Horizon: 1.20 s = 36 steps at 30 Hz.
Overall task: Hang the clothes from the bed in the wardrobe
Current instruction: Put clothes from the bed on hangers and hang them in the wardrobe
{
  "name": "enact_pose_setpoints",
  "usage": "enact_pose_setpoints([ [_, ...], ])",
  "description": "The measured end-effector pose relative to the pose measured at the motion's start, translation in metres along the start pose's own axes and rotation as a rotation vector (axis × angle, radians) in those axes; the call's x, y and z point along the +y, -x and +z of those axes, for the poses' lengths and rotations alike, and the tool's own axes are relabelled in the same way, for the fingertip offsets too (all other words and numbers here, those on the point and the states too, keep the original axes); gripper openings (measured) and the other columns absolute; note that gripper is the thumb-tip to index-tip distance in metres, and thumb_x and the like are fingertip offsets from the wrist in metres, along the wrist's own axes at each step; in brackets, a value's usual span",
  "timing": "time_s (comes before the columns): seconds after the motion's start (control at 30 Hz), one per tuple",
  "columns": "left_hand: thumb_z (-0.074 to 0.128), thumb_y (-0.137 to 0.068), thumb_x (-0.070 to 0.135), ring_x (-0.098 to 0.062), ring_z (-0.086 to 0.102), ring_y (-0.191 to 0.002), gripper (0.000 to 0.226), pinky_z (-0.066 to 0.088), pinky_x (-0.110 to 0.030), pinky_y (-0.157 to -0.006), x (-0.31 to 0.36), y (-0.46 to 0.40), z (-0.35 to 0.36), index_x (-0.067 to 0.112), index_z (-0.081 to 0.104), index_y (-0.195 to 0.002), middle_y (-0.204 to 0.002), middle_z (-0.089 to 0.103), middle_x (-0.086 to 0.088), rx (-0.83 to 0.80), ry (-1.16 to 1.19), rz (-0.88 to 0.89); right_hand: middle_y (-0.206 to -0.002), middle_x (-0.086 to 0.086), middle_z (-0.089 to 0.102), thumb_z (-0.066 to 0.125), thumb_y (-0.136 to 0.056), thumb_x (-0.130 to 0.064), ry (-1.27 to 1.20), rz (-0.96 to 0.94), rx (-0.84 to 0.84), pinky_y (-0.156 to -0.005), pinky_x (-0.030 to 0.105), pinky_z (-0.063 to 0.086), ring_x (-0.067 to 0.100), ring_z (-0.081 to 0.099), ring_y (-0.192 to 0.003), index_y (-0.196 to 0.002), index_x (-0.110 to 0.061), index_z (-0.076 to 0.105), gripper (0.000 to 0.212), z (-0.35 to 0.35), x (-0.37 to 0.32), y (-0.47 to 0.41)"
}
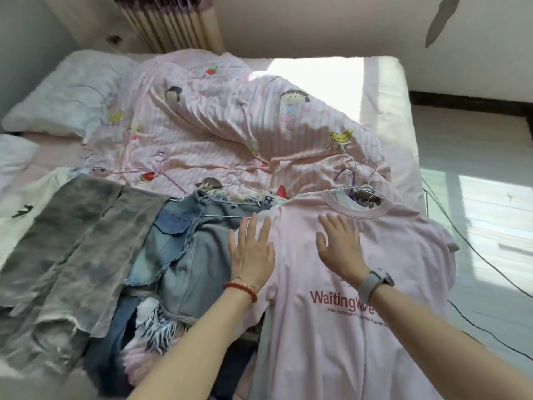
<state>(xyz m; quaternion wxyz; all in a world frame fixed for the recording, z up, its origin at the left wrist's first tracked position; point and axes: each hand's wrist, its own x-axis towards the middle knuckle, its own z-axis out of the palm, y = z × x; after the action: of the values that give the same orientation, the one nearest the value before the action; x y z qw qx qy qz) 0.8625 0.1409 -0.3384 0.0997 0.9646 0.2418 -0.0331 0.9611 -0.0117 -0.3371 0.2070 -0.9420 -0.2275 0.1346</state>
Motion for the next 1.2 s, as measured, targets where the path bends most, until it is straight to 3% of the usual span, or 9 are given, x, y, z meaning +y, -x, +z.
enact_pose_setpoints([
  [0.13,0.036,-0.093,0.035,-0.017,0.001,-0.143,0.058,-0.001,-0.049,-0.112,-0.079,0.086,-0.037,0.031,0.013,-0.146,-0.156,0.007,0.002,0.05,-0.003,-0.222,-0.15,-0.002,0.025,0.036,-0.095,-0.029,-0.045,-0.165,-0.116,-0.113,0.05,0.007,0.019,0.01,-0.141,-0.14,-0.023,0.031,0.046,0.026,-0.098,0.048],
  [0.33,0.035,-0.093,0.042,-0.018,0.002,-0.142,0.059,-0.002,-0.05,-0.112,-0.22,0.241,-0.087,0.033,0.011,-0.146,-0.156,0.009,0.002,0.141,-0.013,-0.537,-0.151,-0.003,0.025,0.036,-0.095,-0.035,-0.011,-0.534,-0.21,-0.114,0.049,0.004,0.02,0.009,-0.142,-0.141,-0.026,0.029,0.048,0.07,-0.258,0.152],
  [0.57,0.038,-0.093,0.039,-0.02,0.008,-0.142,0.056,0.007,-0.05,-0.111,-0.327,0.473,-0.101,0.029,0.018,-0.145,-0.154,0.016,-0.001,0.296,0.039,-0.992,-0.149,-0.003,0.029,0.04,-0.094,-0.031,0.04,-1.049,-0.392,-0.114,0.042,0.01,0.018,0.012,-0.141,-0.14,-0.024,0.033,0.047,0.145,-0.41,0.313],
  [0.83,0.036,-0.095,0.036,-0.016,0.011,-0.141,0.051,0.007,-0.042,-0.113,-0.344,0.726,-0.099,0.026,0.024,-0.144,-0.153,0.02,0.002,0.426,0.015,-1.647,-0.148,-0.007,0.028,0.035,-0.096,-0.031,0.086,-1.634,-0.733,-0.113,0.04,0.008,0.014,0.01,-0.141,-0.141,-0.027,0.03,0.046,0.235,-0.518,0.528],
  [1.07,0.04,-0.094,0.032,-0.018,0.017,-0.14,0.05,0.014,-0.041,-0.112,-0.309,0.857,-0.13,0.025,0.03,-0.142,-0.151,0.026,0.0,0.532,-0.165,-2.025,-0.146,-0.006,0.034,0.036,-0.095,-0.027,-0.011,-2.092,-0.939,-0.113,0.038,0.012,0.014,0.017,-0.139,-0.138,-0.025,0.035,0.043,0.261,-0.577,0.688],
  [1.2,0.053,-0.086,0.018,-0.028,0.049,-0.122,0.037,0.04,-0.043,-0.097,-0.289,0.906,-0.16,0.011,0.056,-0.123,-0.128,0.054,-0.012,0.625,-0.464,-2.089,-0.134,0.002,0.049,0.044,-0.092,-0.015,-0.224,-2.299,-1.048,-0.107,0.035,0.024,0.02,0.035,-0.131,-0.13,-0.017,0.049,0.038,0.254,-0.609,0.767],
])
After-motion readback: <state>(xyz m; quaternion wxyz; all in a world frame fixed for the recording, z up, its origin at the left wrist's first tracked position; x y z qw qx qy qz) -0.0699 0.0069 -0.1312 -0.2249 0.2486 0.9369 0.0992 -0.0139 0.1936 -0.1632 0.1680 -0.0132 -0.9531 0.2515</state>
